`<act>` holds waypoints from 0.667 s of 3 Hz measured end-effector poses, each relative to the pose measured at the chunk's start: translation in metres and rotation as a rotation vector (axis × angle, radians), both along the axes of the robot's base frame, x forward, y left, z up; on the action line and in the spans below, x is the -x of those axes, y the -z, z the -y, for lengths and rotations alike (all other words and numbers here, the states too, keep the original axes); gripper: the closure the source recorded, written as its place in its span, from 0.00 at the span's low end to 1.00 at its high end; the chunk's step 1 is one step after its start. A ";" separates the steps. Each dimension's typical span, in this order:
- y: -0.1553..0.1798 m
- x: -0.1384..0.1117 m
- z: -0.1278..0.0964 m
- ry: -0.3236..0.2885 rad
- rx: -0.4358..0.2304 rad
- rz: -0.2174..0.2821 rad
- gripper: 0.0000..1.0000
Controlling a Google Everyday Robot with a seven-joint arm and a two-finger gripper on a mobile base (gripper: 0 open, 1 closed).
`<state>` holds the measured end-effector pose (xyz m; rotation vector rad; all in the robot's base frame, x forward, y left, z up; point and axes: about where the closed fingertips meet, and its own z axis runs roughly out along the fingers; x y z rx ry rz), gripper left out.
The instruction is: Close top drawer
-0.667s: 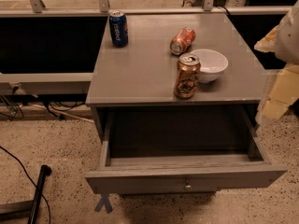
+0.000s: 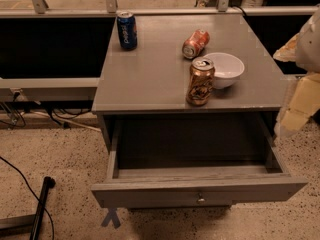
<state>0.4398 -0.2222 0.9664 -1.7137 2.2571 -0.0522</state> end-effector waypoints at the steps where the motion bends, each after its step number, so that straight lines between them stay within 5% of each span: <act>1: 0.011 0.035 -0.020 -0.010 -0.108 0.043 0.00; 2: 0.032 0.073 -0.046 -0.050 -0.207 0.126 0.00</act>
Offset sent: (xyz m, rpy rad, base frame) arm -0.1360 0.0101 -0.3082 0.8052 -0.2239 -0.4650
